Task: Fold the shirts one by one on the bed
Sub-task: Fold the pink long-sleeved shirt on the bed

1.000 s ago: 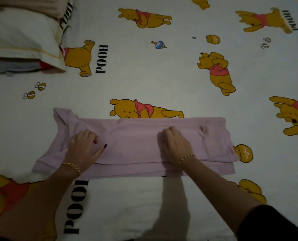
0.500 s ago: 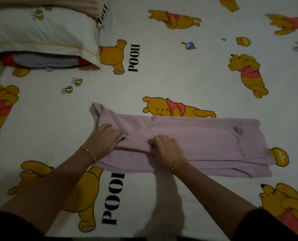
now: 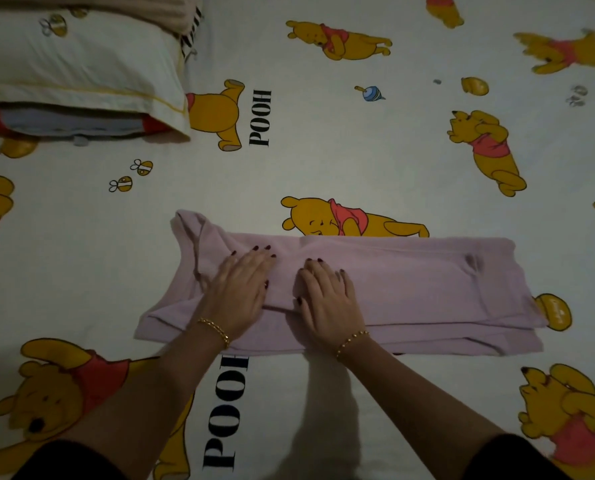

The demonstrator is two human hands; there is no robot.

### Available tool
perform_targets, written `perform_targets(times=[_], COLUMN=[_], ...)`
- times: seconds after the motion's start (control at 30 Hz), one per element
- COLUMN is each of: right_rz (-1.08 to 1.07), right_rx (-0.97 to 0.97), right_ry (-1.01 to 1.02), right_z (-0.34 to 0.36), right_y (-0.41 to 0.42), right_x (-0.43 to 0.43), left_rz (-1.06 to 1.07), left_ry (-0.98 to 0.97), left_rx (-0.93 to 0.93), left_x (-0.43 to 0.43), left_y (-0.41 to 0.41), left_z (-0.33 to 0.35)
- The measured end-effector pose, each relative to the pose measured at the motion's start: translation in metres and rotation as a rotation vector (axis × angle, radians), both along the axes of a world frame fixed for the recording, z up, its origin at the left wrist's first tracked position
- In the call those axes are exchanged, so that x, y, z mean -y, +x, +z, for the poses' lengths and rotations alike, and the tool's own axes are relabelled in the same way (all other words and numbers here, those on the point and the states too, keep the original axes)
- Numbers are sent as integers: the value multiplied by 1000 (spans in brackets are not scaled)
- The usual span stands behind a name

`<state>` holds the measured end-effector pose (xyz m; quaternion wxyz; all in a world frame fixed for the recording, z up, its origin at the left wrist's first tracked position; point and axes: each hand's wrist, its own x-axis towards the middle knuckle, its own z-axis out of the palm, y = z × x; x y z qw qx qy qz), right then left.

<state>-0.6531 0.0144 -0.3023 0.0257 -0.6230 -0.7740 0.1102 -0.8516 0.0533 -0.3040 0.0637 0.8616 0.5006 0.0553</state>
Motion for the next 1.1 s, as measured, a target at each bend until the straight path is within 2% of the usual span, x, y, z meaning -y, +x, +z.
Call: perform_targets(times=[0.07,0.27,0.4,0.47,0.6,0.7,0.77,0.83,0.9,1.0,1.1], right_rz=[-18,-214,-303,-373,-538,-615,-777,-940,-1011,-1149,-1135], right_rx=[64,141,123,123,-15,8,-46,-93,-212,-509,-628], right_ry=[-55,-114,-102,-102,-45,14,-6,-144,-259,-377,-594], right_z=[-9,-25,-18,-16,-5,6,14,20,23,23,31], right_y=[6,67,114,145,210,244,262,278,291,304,320], right_x=[-1,10,17,19,20,22,23,20,15,6,-2], left_rz=[23,100,145,99,25,29,10,-2,7,32,56], left_ry=[-75,-113,-98,-82,-53,-52,-44,-42,-47,-76,-85], left_rx=[-88,-165,-145,-126,-89,-45,-29,-22,-5,47,147], left_x=[4,5,8,10,18,24,29,33,37,43,50], left_y=[4,10,25,42,92,131,156,178,196,220,247], left_z=[-12,-30,-22,-15,-4,1,3,6,8,8,10])
